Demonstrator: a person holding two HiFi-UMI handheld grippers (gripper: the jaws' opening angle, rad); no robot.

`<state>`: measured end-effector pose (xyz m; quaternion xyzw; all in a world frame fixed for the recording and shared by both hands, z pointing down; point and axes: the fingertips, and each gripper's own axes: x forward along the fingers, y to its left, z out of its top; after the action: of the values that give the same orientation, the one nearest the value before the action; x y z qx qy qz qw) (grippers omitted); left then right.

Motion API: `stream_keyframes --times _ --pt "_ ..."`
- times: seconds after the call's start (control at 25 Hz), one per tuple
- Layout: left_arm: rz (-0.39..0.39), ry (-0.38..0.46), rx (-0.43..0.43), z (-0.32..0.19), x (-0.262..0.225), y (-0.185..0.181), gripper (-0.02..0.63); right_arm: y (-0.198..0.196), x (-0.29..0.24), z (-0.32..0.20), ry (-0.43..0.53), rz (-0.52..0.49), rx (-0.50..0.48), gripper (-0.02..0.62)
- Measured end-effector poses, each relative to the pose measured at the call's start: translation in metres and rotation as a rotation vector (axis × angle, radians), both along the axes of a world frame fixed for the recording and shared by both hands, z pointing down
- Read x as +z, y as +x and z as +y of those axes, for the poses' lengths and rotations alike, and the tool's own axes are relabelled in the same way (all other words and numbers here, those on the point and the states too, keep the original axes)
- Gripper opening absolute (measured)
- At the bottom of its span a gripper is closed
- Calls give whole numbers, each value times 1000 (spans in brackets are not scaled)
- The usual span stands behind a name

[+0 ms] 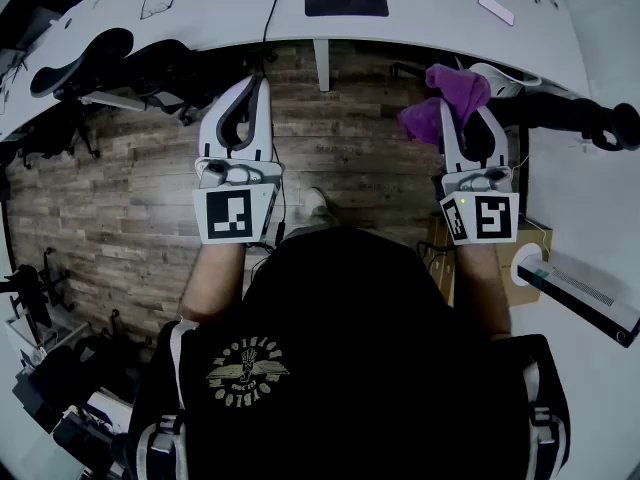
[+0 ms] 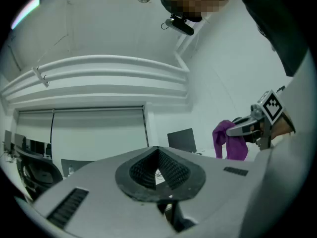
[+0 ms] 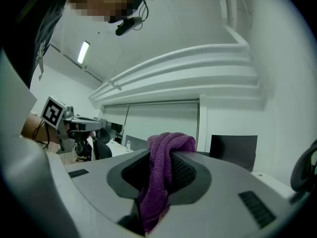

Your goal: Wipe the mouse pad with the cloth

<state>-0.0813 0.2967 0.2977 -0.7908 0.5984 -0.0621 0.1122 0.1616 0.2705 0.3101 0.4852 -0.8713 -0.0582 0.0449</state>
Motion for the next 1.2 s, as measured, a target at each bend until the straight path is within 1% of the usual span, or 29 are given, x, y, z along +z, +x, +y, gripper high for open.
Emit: stream_keyframes --times 0.16,0.32,0.48,0.56,0.68,0.76,0.84,0.96,1.08,1.2 --pt "4 -10 -2 -4 0 -5 2 -7 -1 -6 -12 -5 -12 95" --pt "21 -4 0 -8 0 -13 2 -8 -4 -13 -14 -30 12 98" --pt "22 7 12 -13 0 -26 2 -16 -13 -16 10 -39 30 98" --pt "36 7 14 -16 0 -34 2 -24 -17 -17 21 -34 42 98" --pt "29 21 18 -20 -1 -45 2 -33 -20 -19 30 -20 56 98" --pt "61 31 18 -23 -3 -50 2 -37 -20 -20 21 -11 60 98" --pt "96 44 29 -25 -6 -52 2 -38 -21 -21 15 -6 57 98" --pt "100 52 28 -33 -9 -53 2 -38 -22 -26 21 0 50 98" --pt "76 32 19 -38 -3 -56 2 -39 -16 -31 15 -5 47 98" --pt "105 46 13 -45 -3 -57 2 -40 -9 -39 2 -14 39 98"
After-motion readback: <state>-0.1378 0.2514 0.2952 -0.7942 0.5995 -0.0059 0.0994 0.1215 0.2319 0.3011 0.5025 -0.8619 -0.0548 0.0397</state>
